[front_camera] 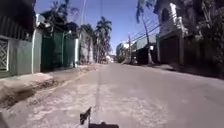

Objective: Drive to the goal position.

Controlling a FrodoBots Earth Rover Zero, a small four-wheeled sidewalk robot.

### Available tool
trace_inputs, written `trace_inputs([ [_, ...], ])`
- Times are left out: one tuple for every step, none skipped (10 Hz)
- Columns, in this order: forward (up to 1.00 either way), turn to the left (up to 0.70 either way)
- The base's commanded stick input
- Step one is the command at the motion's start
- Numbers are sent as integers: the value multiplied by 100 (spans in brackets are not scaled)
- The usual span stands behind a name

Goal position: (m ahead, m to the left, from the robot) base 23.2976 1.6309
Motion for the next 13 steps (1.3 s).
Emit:
trace_inputs([
  [70,-3],
  [70,-3],
  [70,-3],
  [70,-3],
  [70,-3],
  [70,-3],
  [70,-3],
  [70,-3],
  [70,-3],
  [70,-3],
  [70,-3],
  [70,-3],
  [70,-3],
])
